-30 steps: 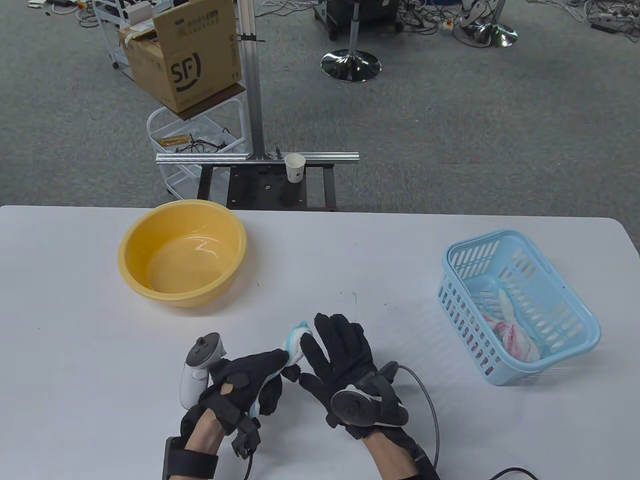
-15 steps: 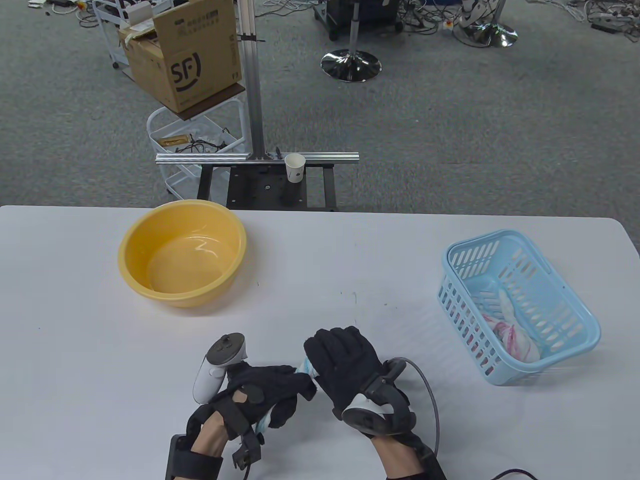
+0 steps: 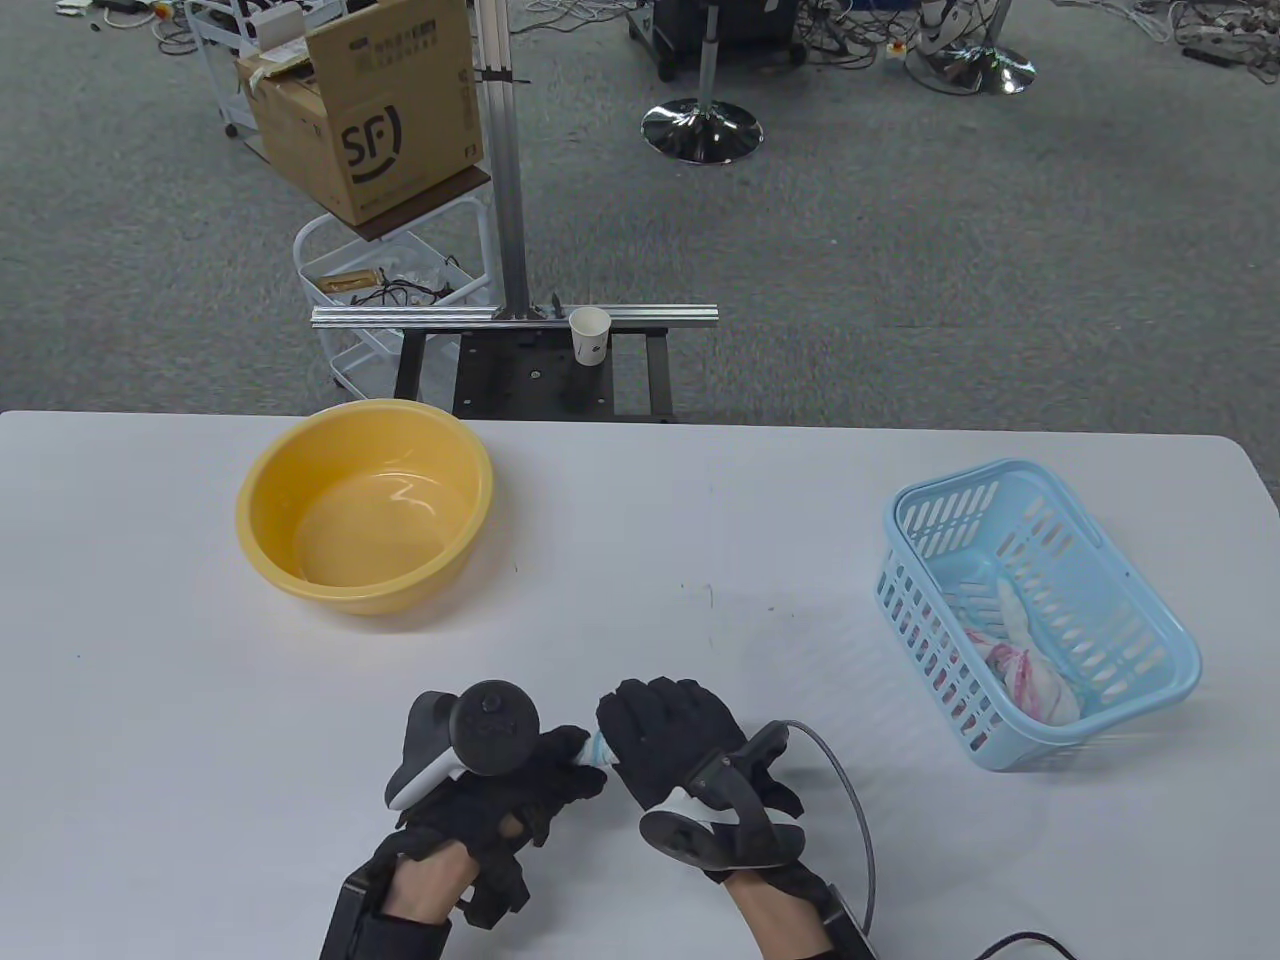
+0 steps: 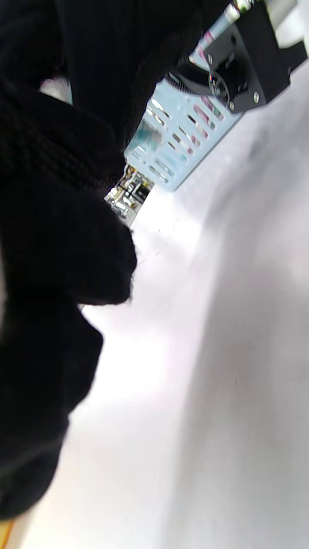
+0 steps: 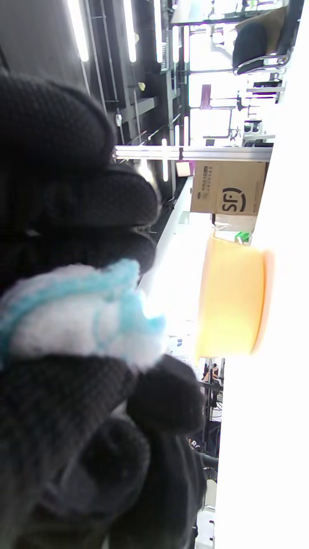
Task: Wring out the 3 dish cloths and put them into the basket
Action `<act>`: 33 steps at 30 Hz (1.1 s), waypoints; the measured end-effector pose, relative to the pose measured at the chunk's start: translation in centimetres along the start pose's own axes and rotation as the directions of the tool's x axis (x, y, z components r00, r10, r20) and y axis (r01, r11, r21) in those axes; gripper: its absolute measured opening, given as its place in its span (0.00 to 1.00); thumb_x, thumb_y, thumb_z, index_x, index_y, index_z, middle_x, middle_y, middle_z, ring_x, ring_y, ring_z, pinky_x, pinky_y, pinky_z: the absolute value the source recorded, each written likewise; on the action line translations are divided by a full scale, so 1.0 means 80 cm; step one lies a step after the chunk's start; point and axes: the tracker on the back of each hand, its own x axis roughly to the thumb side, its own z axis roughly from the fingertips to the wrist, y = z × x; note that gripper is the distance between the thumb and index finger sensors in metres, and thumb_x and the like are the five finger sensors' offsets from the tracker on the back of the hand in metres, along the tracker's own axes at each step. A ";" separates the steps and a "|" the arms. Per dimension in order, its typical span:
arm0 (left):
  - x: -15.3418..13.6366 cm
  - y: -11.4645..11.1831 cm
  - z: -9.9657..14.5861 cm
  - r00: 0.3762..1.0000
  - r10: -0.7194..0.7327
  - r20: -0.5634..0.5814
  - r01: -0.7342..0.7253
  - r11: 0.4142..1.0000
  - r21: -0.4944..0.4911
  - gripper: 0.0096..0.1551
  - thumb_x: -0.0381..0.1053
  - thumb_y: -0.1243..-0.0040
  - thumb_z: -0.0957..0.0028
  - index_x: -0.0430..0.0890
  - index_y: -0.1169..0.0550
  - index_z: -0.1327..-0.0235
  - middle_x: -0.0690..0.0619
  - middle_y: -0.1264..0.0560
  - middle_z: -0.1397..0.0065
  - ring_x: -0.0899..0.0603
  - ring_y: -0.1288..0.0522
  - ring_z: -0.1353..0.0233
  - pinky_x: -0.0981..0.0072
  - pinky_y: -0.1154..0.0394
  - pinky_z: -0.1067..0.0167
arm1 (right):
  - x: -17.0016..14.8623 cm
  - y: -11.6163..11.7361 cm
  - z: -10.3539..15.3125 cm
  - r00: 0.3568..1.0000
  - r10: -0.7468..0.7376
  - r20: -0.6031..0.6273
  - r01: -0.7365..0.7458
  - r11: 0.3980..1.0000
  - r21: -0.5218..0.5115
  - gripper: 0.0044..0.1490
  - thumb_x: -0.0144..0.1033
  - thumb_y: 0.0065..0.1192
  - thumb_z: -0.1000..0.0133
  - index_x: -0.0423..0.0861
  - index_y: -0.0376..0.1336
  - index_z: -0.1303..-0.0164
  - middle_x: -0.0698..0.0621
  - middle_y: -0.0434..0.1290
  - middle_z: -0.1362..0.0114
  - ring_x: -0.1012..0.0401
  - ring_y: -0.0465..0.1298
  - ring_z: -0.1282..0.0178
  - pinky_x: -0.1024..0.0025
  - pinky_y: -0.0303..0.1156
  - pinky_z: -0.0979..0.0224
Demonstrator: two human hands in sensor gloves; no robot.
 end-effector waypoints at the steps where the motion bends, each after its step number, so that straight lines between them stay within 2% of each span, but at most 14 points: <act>1: 0.001 0.000 0.001 0.999 -0.037 -0.005 0.037 0.999 0.008 0.33 0.58 0.23 0.60 0.42 0.14 0.45 0.56 0.12 0.72 0.45 0.17 0.74 0.47 0.20 0.61 | 0.000 0.000 -0.001 1.000 -0.016 -0.010 0.016 1.000 0.024 0.34 0.46 0.81 0.51 0.40 0.72 0.40 0.41 0.84 0.42 0.46 0.86 0.46 0.47 0.79 0.42; 7: 0.009 -0.001 0.002 0.969 -0.245 -0.019 0.246 0.964 0.098 0.32 0.57 0.23 0.61 0.43 0.14 0.47 0.56 0.11 0.70 0.45 0.16 0.73 0.47 0.20 0.60 | 0.007 0.001 -0.007 0.997 -0.042 -0.065 0.048 0.994 0.102 0.34 0.48 0.82 0.51 0.36 0.75 0.45 0.41 0.88 0.51 0.48 0.90 0.57 0.49 0.82 0.51; 11: 0.016 0.000 0.005 0.936 -0.352 -0.016 0.348 0.917 0.195 0.31 0.57 0.23 0.62 0.44 0.13 0.47 0.56 0.11 0.69 0.45 0.16 0.73 0.48 0.20 0.59 | 0.000 0.005 -0.006 0.963 -0.178 -0.202 0.202 0.973 0.109 0.35 0.48 0.82 0.52 0.34 0.76 0.47 0.41 0.90 0.57 0.49 0.91 0.63 0.50 0.83 0.56; 15: 0.021 -0.001 0.008 0.926 -0.378 0.013 0.360 0.893 0.271 0.31 0.57 0.24 0.63 0.44 0.13 0.48 0.56 0.11 0.69 0.45 0.15 0.72 0.48 0.20 0.59 | -0.018 0.013 0.000 0.846 -0.394 -0.361 0.446 0.892 0.071 0.34 0.46 0.82 0.52 0.32 0.76 0.49 0.40 0.90 0.60 0.49 0.91 0.66 0.50 0.83 0.59; 18: 0.024 -0.001 0.009 0.921 -0.388 0.023 0.365 0.884 0.293 0.30 0.57 0.24 0.63 0.44 0.13 0.50 0.57 0.11 0.68 0.45 0.15 0.71 0.48 0.19 0.58 | -0.029 0.018 0.004 0.767 -0.481 -0.425 0.552 0.832 0.055 0.34 0.47 0.82 0.52 0.32 0.76 0.49 0.40 0.91 0.61 0.49 0.91 0.68 0.50 0.83 0.60; 22: 0.028 -0.001 0.013 0.912 -0.407 0.046 0.367 0.863 0.346 0.29 0.57 0.24 0.64 0.44 0.12 0.52 0.57 0.10 0.68 0.45 0.15 0.71 0.49 0.19 0.57 | -0.042 0.028 0.009 0.612 -0.607 -0.507 0.711 0.703 0.016 0.34 0.46 0.82 0.52 0.31 0.77 0.51 0.40 0.91 0.63 0.50 0.91 0.70 0.50 0.83 0.62; 25: 0.030 -0.002 0.012 0.913 -0.405 0.052 0.364 0.864 0.347 0.30 0.57 0.24 0.64 0.44 0.12 0.51 0.57 0.10 0.67 0.45 0.14 0.70 0.49 0.19 0.57 | -0.050 0.034 0.013 0.535 -0.649 -0.541 0.769 0.639 -0.006 0.34 0.46 0.83 0.53 0.31 0.77 0.51 0.40 0.91 0.63 0.49 0.91 0.70 0.50 0.83 0.62; 28: 0.029 -0.003 0.010 0.924 -0.379 0.057 0.342 0.882 0.325 0.30 0.58 0.25 0.59 0.43 0.15 0.47 0.57 0.11 0.64 0.45 0.13 0.67 0.48 0.19 0.55 | -0.054 0.035 0.016 0.568 -0.630 -0.530 0.740 0.673 -0.008 0.34 0.47 0.83 0.52 0.34 0.76 0.46 0.41 0.90 0.58 0.49 0.91 0.65 0.50 0.83 0.58; 30: 0.025 -0.002 0.010 0.939 -0.337 0.070 0.295 0.893 0.339 0.34 0.62 0.25 0.60 0.43 0.16 0.45 0.56 0.11 0.60 0.44 0.12 0.63 0.47 0.19 0.52 | -0.058 0.033 0.017 0.612 -0.606 -0.509 0.698 0.716 -0.014 0.34 0.47 0.82 0.51 0.37 0.75 0.42 0.41 0.88 0.53 0.48 0.89 0.59 0.48 0.82 0.53; 33: 0.020 -0.003 0.011 0.968 -0.236 0.084 0.204 0.938 0.282 0.37 0.63 0.26 0.58 0.43 0.18 0.41 0.55 0.11 0.53 0.42 0.12 0.56 0.45 0.21 0.47 | -0.064 0.024 0.018 0.691 -0.535 -0.486 0.603 0.797 -0.020 0.34 0.47 0.81 0.50 0.39 0.73 0.39 0.40 0.87 0.48 0.46 0.87 0.53 0.47 0.80 0.48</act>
